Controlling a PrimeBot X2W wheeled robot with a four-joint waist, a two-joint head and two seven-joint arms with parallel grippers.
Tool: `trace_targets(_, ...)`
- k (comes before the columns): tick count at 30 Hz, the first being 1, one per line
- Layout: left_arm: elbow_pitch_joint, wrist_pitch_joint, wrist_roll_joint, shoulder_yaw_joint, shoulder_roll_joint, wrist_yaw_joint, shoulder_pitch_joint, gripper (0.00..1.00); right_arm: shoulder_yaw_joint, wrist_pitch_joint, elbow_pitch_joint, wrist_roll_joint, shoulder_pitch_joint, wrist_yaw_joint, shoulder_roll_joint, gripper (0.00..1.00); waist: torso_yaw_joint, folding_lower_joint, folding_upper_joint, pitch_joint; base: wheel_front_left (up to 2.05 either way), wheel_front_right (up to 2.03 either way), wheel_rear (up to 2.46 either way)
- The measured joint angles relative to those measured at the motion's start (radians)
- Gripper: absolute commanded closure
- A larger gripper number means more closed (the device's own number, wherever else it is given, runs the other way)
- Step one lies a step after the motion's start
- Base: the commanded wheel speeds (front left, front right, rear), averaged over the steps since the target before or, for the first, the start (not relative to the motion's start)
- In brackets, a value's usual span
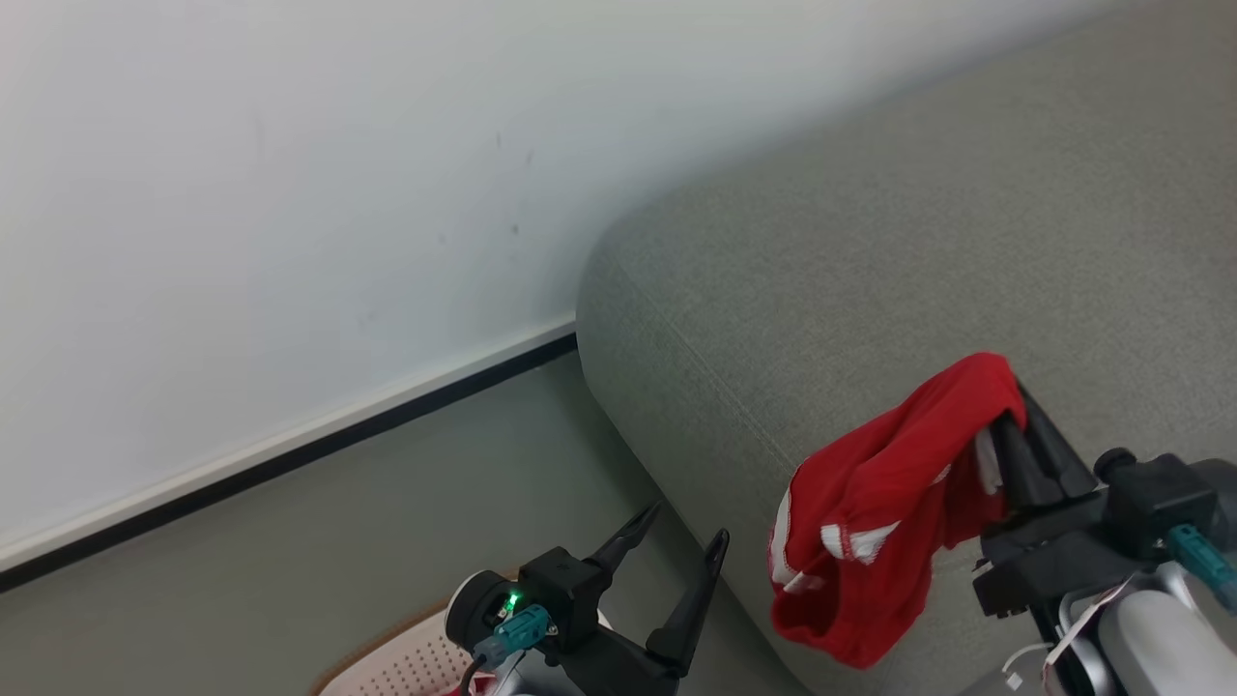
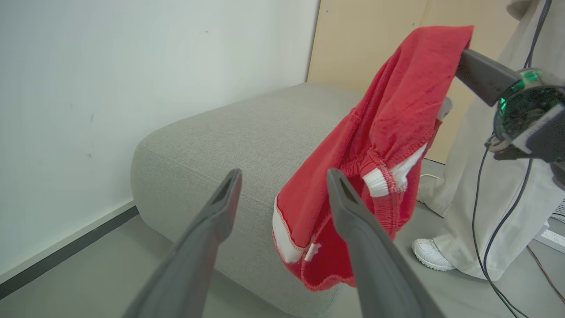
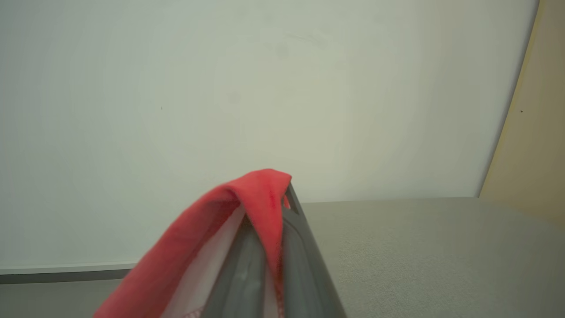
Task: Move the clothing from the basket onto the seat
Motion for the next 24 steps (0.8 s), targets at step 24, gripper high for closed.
trace_targets(24, -0.144, 0.012, 0.064, 0.008, 0.021, 0.021, -0.150, 0.00, -0.148, 0.115, 0.309, 0.052, -0.773, 0.109, -0.094, 1.00, 0.093, 0.0003, 0.0001, 0.233, 0.00, 0.00, 0.00)
